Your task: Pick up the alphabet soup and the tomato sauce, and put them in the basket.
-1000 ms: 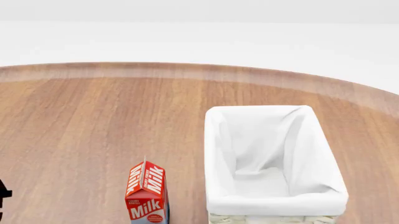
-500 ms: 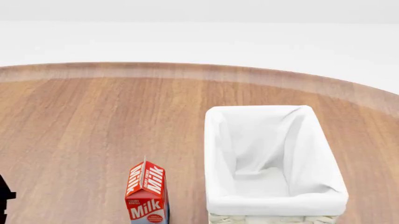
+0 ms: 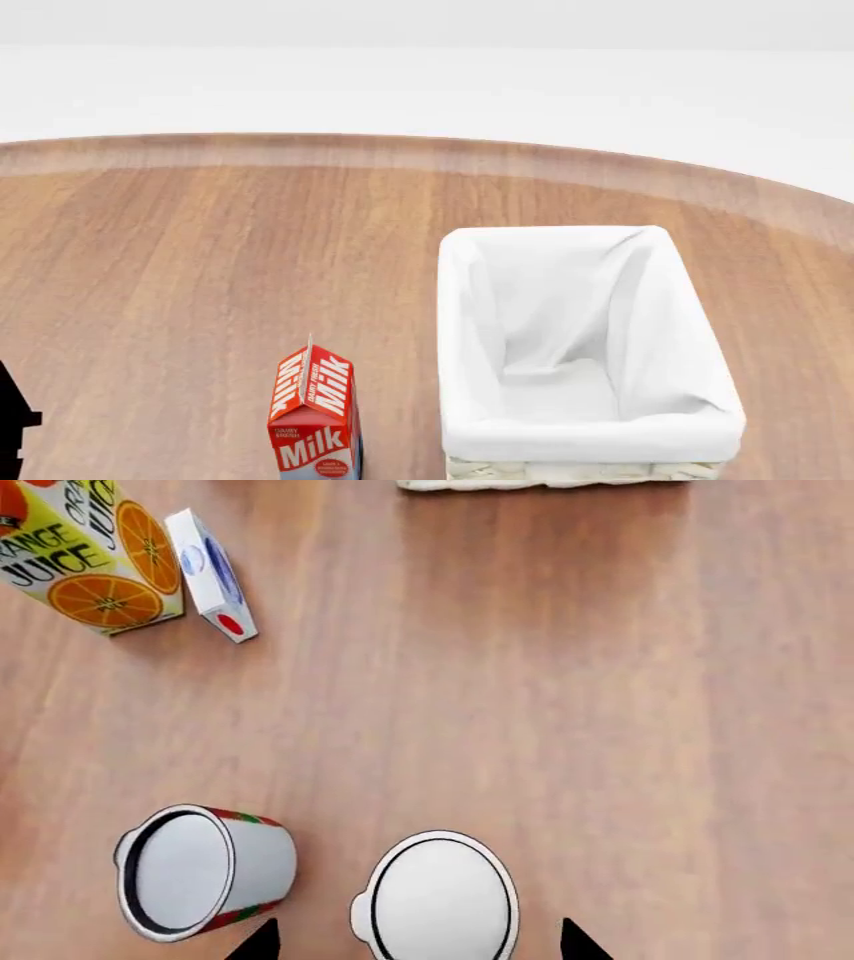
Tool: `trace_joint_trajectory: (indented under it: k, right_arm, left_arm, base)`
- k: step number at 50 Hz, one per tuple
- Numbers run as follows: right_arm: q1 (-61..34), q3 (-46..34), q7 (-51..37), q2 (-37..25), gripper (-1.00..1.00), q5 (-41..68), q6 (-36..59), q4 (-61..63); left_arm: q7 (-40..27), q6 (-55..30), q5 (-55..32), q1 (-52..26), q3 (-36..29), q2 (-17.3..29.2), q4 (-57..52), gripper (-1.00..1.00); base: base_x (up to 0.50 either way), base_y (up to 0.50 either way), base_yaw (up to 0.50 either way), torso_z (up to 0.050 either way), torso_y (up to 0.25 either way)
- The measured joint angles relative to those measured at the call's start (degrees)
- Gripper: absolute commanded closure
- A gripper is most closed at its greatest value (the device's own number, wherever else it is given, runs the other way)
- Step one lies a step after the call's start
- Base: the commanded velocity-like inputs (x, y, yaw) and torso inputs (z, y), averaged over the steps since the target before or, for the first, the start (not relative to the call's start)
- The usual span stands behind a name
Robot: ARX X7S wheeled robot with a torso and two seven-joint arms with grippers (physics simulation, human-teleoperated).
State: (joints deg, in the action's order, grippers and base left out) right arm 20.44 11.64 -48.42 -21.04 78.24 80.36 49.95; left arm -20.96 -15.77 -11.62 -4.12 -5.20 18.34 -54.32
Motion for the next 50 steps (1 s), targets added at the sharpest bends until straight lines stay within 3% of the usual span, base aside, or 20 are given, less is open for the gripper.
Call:
trace_joint_trajectory:
  k: [19, 50]
  right_arm:
    - [2.54, -3.77, 9.38, -0.88, -1.00, -10.98, -8.40, -2.09]
    - [4.98, -9.99, 17.70, -1.54, -1.00, -21.71, -17.53, -7.44]
  left_arm:
    - [-0.95, 0.76, -0.14, 0.43, -0.79, 0.75, 0.18, -1.00]
    - [-2.53, 0.52, -0.98, 0.04, -1.46, 2.13, -0.16, -1.00]
  base:
    - [0.00, 0.00, 0.00, 0.000, 0.000]
    - [0.00, 0.00, 0.00, 0.000, 0.000]
